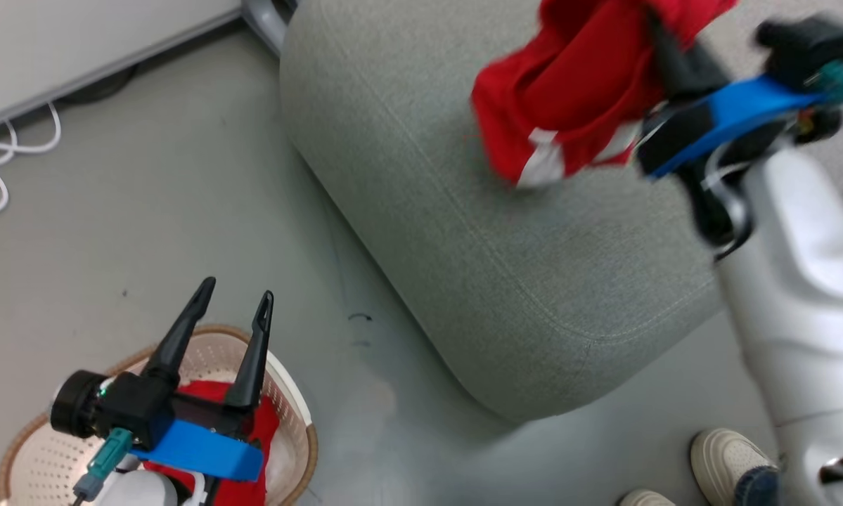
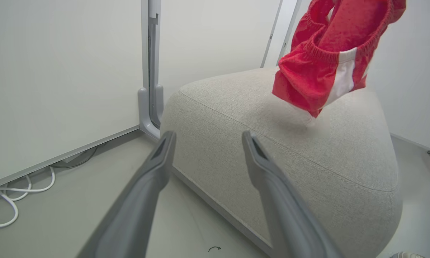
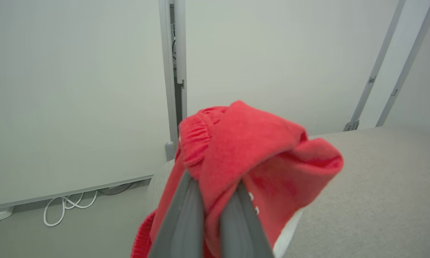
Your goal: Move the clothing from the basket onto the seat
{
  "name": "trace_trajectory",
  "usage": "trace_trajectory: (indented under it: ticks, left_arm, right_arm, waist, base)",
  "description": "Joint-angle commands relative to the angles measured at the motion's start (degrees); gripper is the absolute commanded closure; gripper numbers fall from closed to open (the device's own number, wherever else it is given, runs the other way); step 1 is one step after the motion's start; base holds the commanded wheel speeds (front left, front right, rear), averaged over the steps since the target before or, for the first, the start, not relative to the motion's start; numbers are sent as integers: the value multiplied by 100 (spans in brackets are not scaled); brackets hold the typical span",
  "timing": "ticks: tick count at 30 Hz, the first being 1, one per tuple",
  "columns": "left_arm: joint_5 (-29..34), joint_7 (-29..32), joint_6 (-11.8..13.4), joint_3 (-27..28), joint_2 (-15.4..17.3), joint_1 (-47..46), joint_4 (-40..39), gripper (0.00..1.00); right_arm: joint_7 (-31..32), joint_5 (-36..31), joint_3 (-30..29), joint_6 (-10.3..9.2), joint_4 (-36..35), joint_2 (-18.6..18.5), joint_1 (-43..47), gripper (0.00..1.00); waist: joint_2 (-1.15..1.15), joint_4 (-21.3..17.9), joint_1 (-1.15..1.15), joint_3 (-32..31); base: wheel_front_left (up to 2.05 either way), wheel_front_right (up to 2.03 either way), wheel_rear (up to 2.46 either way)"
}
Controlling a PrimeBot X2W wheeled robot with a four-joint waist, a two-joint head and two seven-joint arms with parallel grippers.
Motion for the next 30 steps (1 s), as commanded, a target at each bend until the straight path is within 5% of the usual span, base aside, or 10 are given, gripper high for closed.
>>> trace_trajectory:
  ticks: [1, 10, 17, 18, 19, 30]
  left_arm:
    - [40, -16, -5, 5, 69, -104, -80, 0]
    - [210, 167, 99, 50, 448, -255, -932, 0]
    - [285, 352, 170, 125, 677, -200, -1472, 0]
    - [284, 355, 188, 141, 690, -197, -1536, 0]
    - [278, 355, 198, 147, 700, -187, -1580, 0]
    - [188, 266, 269, 89, 585, -259, -1456, 0]
  right_arm:
    - [-38, 83, -136, 1, 49, -91, -165, 100]
    - [-329, 423, -1270, 2, 665, -775, -1155, 100]
    - [-478, 599, -1699, 2, 1530, -820, -1274, 100]
    - [-502, 594, -1730, 2, 1667, -811, -1248, 33]
    - [-516, 633, -1800, 2, 1820, -792, -1223, 0]
    - [-617, 523, -1588, 2, 2712, -697, -1023, 0]
  waist:
    - [0, 80, 0, 338]
    - [0, 376, 0, 1262]
    - [0, 452, 0, 1691]
    - [0, 449, 0, 1727]
    - [0, 445, 0, 1747]
    - [0, 514, 0, 1533]
  base:
    - [0, 0, 0]
    - [0, 0, 0]
    - [0, 0, 0]
    - [0, 0, 0]
    - [0, 0, 0]
    - [0, 0, 0]
